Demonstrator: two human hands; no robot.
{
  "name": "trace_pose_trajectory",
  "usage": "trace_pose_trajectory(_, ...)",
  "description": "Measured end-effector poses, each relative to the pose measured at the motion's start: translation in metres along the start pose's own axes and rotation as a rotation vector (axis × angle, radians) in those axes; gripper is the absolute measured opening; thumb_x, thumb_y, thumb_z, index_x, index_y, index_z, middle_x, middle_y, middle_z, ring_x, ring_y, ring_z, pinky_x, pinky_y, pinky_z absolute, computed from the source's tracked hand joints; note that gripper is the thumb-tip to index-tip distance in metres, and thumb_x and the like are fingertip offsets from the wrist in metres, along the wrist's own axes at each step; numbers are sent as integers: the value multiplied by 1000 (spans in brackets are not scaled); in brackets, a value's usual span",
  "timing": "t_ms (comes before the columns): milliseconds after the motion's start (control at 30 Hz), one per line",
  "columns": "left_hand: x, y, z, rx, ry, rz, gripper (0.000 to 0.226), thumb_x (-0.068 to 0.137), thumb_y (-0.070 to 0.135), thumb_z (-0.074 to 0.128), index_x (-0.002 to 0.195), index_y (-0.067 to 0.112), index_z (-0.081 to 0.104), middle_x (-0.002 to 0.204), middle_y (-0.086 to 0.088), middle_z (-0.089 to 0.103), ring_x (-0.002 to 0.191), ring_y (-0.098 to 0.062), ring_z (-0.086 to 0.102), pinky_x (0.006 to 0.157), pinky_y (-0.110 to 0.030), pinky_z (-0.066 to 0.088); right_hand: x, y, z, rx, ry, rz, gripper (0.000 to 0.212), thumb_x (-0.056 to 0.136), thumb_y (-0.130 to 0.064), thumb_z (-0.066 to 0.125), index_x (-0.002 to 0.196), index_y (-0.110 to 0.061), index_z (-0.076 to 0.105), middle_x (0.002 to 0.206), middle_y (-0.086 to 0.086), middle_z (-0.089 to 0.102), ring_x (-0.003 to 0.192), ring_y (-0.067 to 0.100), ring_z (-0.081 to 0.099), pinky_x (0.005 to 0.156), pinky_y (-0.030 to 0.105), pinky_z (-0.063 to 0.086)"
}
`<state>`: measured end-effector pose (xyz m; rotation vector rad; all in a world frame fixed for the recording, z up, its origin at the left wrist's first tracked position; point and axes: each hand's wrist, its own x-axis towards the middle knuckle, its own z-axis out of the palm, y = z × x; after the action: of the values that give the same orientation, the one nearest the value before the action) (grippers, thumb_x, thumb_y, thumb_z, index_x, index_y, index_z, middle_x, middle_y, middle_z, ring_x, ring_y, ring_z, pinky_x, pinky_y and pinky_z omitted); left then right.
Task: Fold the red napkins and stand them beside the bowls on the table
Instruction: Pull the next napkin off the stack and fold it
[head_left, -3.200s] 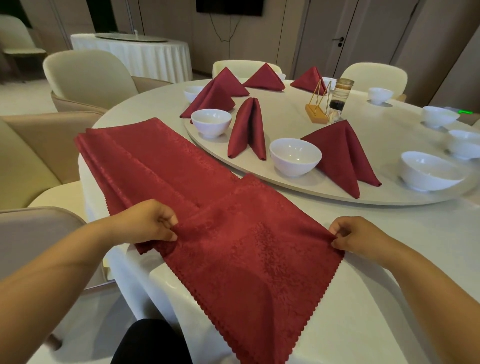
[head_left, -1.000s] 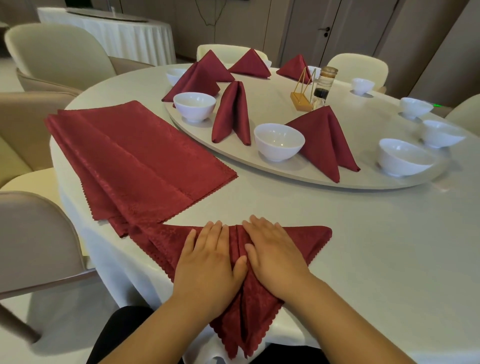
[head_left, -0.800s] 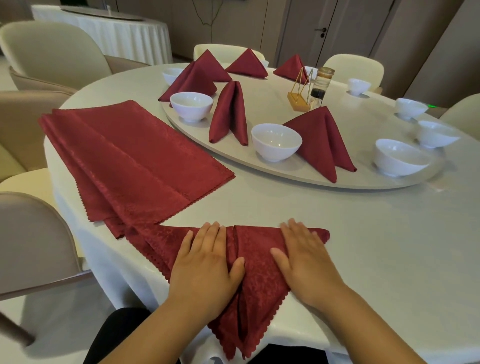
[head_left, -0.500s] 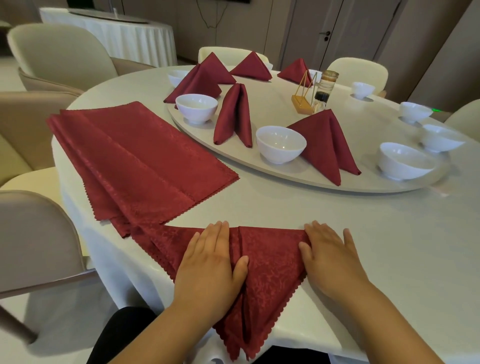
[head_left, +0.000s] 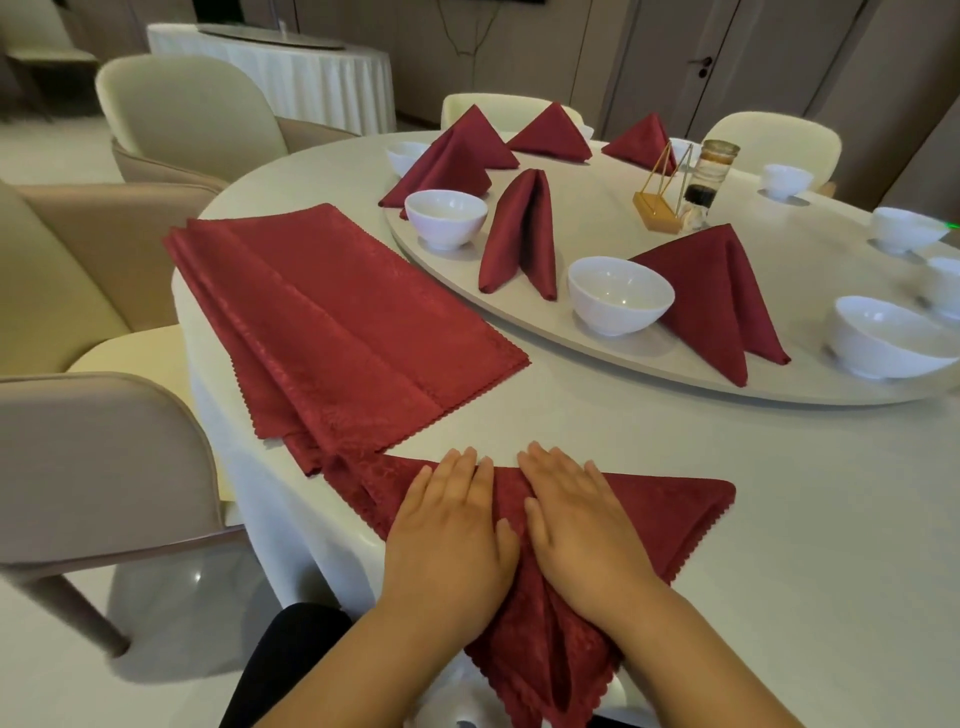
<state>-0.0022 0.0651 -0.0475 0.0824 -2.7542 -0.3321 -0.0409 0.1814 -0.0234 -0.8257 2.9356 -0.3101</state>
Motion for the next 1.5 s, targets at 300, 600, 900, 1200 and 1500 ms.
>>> trace_pose_trajectory(300, -21, -72, -23, 67, -98, -195, 58, 83, 37, 34, 107, -6, 65, 110, -20, 65, 102, -34, 63, 103, -30, 14, 1, -1, 1, -29, 2, -2, 100, 55, -52, -30, 147, -25, -3, 155, -10, -4, 141, 3, -6, 101, 17, -20)
trace_pose_trajectory(600, 6, -88, -57, -316, 112, -109, 43, 79, 24, 38, 99, 4, 70, 100, -3, 67, 102, -29, 61, 93, -28, 36, -2, 36, -33, 187, 130, -18, 42, 95, -12, 30, 134, -23, 41, 140, -9, 40, 133, 6, 28, 105, 9, -6)
trace_pose_trajectory(900, 53, -49, -60, -150, -566, 78, 37, 85, 24, 54, 122, 26, 54, 112, 10, 52, 100, -7, 47, 88, -22, 41, -5, 54, -63, 48, -236, 43, 35, 88, -25, 57, 122, -30, 49, 108, -11, 50, 102, 6, 45, 93, 19, 35)
trace_pose_trajectory(1200, 62, -36, -66, -70, -810, 132, 6, 79, 16, 59, 78, 20, 54, 71, 5, 49, 66, -12, 45, 59, -25, 35, -1, 50, -73, 106, -324, -14, 28, 84, -18, 59, 66, -31, 44, 73, -15, 44, 65, -1, 42, 56, 12, 34)
trace_pose_trajectory(1500, 109, -16, -108, 176, 252, 119, 14, 75, 15, 60, 89, 12, 61, 80, -9, 65, 83, -32, 59, 70, -31, 26, 18, 36, -134, -57, 324, -9, 11, 85, -17, 57, 77, -22, 51, 76, -4, 50, 82, 20, 47, 66, 27, 29)
